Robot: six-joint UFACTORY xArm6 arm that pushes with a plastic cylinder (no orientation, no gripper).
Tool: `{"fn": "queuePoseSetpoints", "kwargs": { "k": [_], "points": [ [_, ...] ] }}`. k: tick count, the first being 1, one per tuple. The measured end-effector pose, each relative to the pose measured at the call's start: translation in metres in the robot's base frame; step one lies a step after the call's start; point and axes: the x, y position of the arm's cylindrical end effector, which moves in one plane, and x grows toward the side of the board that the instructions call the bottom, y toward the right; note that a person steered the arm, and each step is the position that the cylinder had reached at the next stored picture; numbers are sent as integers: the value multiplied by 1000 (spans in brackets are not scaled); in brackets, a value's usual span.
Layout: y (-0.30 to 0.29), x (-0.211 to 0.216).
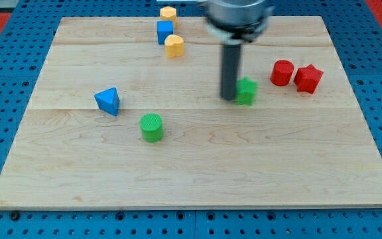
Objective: Move the green circle close to the green star
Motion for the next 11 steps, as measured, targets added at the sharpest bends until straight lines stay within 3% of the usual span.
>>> {"fn": "queuePoseSetpoints", "kwargs": {
  "k": [1,2,3,4,5,6,7,8,9,10,11],
  "points": [
    [41,2],
    [-25,80],
    [-101,132],
    [-192,100],
    [-148,70],
    [-146,51],
    [-182,57],
    [-176,17],
    [-117,-7],
    [-15,-16],
    [15,0]
  ]
}}
